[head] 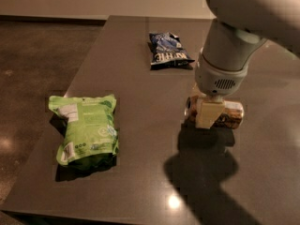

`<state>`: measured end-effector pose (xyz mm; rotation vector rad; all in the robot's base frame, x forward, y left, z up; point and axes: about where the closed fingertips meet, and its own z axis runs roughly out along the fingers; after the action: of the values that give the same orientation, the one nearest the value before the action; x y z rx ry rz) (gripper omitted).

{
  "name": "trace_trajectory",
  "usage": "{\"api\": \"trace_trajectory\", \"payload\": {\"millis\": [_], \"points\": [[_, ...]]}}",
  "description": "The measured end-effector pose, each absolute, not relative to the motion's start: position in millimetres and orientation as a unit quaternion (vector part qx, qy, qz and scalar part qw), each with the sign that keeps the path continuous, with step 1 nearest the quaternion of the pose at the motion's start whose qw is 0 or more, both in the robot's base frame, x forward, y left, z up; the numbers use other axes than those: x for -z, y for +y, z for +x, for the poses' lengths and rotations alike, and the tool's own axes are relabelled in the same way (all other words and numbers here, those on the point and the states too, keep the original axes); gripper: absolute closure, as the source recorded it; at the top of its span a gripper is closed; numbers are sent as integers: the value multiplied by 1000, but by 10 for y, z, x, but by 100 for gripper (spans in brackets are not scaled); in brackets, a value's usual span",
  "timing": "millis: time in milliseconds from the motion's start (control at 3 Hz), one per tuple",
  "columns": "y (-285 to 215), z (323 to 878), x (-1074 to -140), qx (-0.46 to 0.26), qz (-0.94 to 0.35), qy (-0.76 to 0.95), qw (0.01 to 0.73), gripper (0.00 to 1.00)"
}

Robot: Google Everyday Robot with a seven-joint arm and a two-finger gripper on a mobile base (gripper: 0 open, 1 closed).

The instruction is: Move orange can near blue chip bag

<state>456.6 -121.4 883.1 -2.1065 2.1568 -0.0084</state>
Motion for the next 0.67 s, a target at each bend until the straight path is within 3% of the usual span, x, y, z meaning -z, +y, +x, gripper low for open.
{"api": "trace_trajectory", "payload": {"millis": [667], "points": [[-1288, 4762, -8875, 13, -683, 727, 69, 100]]}}
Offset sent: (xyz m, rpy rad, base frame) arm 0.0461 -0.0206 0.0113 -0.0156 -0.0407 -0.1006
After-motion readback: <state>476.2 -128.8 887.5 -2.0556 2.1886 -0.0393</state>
